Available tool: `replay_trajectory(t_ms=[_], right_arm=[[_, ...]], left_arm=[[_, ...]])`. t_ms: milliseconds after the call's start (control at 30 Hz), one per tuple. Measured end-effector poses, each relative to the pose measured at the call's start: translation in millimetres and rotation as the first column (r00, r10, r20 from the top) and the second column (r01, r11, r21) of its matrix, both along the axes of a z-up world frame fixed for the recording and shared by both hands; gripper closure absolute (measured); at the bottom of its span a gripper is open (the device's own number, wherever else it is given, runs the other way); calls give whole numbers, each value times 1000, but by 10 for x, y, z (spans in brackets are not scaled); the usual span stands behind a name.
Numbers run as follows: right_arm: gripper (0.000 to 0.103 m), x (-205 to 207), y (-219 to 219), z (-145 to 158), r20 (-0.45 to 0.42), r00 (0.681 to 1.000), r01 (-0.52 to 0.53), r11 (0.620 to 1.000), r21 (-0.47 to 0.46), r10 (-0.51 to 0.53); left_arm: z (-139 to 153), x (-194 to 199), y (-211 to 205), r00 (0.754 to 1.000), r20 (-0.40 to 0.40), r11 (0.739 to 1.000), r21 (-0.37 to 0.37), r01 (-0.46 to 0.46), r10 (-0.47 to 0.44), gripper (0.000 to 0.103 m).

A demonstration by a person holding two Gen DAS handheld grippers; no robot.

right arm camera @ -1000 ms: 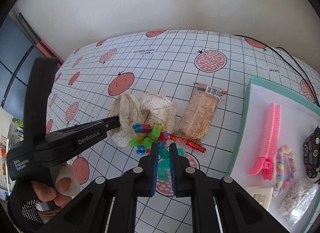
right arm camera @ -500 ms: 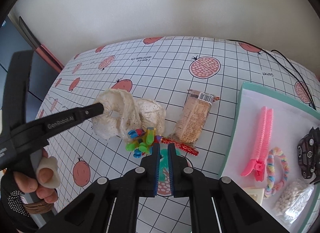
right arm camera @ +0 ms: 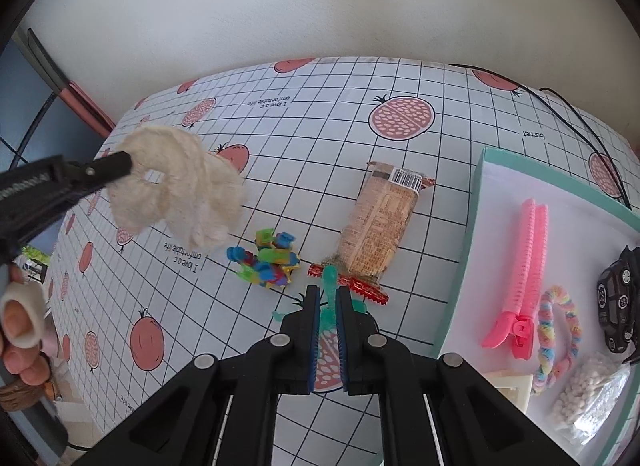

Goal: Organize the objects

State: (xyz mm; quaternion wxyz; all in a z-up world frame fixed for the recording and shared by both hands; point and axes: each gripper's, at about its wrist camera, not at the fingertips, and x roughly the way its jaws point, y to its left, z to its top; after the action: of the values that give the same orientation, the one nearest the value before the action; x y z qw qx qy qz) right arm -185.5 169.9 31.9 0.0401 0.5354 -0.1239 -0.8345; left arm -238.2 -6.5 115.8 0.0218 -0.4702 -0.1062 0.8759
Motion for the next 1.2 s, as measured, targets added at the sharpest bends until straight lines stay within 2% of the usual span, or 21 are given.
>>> replay_trajectory(t_ms=[167, 333, 467, 1200], right_arm=[[94, -27, -14, -19, -8, 1000, 14, 1000, -1, -14], [89, -77, -33, -67, -1, 1000, 30, 1000, 1, -30], [80, -112, -30, -94, 1, 999, 44, 999, 5, -44], [80, -214, -167, -263, 26, 999, 43, 996, 82, -45]], left_arm=[[142, 20, -61, 999, -35, 1000, -9, -24, 23, 99], [239, 43, -113, 998, -60, 999, -8, -37, 37, 99], [284, 55, -136, 996, -73, 999, -3, -45, 44, 99], [227, -2, -70, 998, -45, 999, -18, -49, 48, 99]])
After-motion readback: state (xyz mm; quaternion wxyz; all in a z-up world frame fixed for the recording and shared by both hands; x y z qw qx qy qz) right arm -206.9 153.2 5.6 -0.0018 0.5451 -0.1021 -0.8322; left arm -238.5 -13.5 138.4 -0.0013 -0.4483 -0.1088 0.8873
